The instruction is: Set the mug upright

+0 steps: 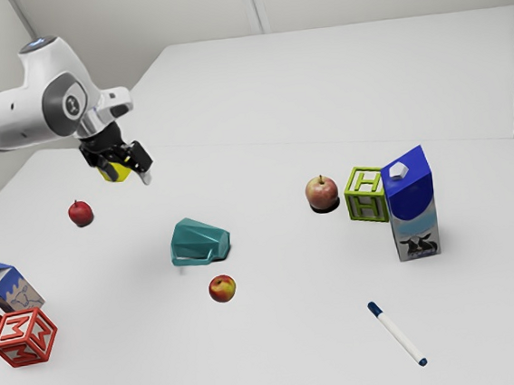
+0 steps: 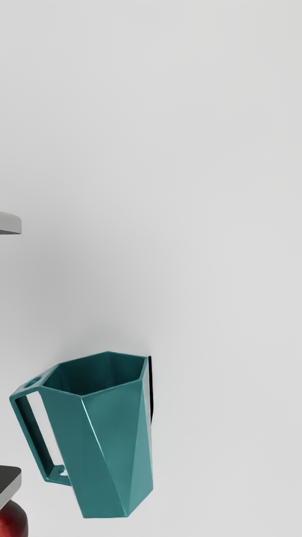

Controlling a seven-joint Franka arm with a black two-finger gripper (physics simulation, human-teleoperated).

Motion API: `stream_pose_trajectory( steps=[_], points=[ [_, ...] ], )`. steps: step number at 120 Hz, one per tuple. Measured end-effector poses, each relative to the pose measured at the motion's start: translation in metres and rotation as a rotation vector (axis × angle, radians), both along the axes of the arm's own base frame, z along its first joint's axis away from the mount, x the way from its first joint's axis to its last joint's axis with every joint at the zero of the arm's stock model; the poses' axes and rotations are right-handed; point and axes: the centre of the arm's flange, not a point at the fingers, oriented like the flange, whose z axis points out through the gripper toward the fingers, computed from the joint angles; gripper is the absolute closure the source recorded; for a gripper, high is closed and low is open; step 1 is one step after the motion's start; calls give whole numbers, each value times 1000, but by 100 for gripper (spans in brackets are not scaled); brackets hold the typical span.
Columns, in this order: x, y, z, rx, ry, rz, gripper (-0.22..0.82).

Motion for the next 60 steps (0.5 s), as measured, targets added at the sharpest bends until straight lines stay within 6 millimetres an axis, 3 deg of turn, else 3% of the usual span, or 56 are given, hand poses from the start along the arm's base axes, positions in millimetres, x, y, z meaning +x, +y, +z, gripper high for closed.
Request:
stream_pose_trajectory(
  steps=[20,31,42,60],
  points=[
    [2,3,-4,-50,-6,21,0],
    [11,20,-12,-115,-9,80,0],
    [23,38,-33,-223,15,161,0],
    [36,42,-74,-400,81,247,0]
  ],
)
